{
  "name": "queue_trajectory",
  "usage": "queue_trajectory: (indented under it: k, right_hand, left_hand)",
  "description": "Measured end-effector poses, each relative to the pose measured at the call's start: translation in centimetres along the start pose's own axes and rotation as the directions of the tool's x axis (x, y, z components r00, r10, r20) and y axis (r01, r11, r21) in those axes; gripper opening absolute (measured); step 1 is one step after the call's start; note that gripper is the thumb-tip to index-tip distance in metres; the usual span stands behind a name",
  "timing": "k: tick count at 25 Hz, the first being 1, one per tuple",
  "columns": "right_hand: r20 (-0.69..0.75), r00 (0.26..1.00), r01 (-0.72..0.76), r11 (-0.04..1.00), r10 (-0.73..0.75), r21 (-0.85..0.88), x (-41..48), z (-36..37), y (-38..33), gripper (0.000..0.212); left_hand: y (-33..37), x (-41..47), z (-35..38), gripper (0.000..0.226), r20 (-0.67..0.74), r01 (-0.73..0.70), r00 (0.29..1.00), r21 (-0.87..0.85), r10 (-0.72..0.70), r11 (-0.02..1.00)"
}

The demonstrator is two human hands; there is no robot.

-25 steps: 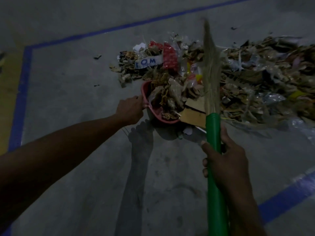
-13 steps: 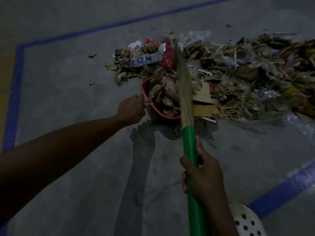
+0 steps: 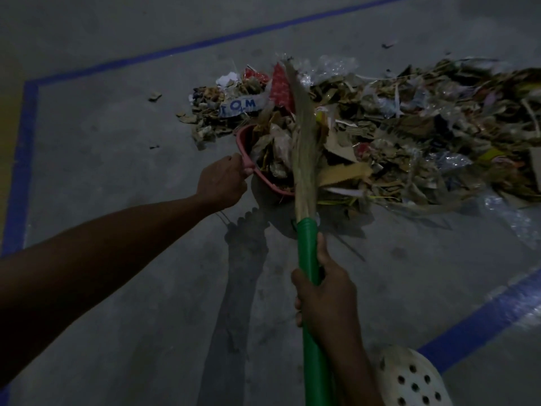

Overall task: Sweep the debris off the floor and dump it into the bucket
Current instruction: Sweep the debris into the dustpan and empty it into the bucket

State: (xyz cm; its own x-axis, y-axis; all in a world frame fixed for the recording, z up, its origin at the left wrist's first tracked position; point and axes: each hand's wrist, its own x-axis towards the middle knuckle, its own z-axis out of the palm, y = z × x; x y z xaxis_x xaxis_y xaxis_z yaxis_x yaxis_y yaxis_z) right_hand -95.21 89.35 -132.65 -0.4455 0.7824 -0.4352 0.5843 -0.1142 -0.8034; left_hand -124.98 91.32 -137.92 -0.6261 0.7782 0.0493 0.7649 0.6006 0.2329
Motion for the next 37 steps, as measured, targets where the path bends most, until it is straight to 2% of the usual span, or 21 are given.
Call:
queue_trajectory:
  k: [5,7,12,16,25,31,37]
  right_hand:
    - [-0.015,0.999,0.051,0.996,-0.052,-0.068,0.1,0.4,0.2,0.083]
    - [-0.039,0.996,0.074,0.997,-0.075,-0.022,0.3,0.1,-0.2,0.083]
    - [-0.063,0.995,0.081,0.994,-0.076,0.073,0.3,-1.2,-0.8,0.080]
    - [-0.057,0.990,0.133,0.989,-0.130,0.064,0.4,-1.0,-1.4,0.082]
    - [0.001,0.994,0.110,0.992,-0.110,0.056,0.5,0.0,-0.7,0.081]
    - [-0.010,0.995,0.103,0.994,-0.103,0.020,1.2,0.1,-0.3,0.080]
    - [0.011,1.000,0.022,0.997,-0.023,0.077,3.0,-1.7,-2.5,0.080]
  left_hand:
    - [0.4,-0.6,0.0,0.019,-0.111,0.023,0.994,0.043,-0.018,0.999]
    - [1.1,0.0,-0.3,0.022,-0.154,0.007,0.988,0.048,0.000,0.999]
    - [1.3,1.6,-2.0,0.023,-0.151,-0.021,0.988,0.020,0.024,1.000]
    - [1.2,1.4,-2.2,0.020,-0.215,-0.012,0.977,-0.018,0.008,1.000]
    - [-0.4,0.6,-1.9,0.022,-0.159,0.066,0.985,-0.015,-0.068,0.998]
    - [0.0,0.6,-0.9,0.025,-0.180,0.055,0.982,-0.023,-0.058,0.998]
    - [2.2,2.1,-1.5,0.028,-0.076,0.098,0.992,0.002,-0.097,0.995]
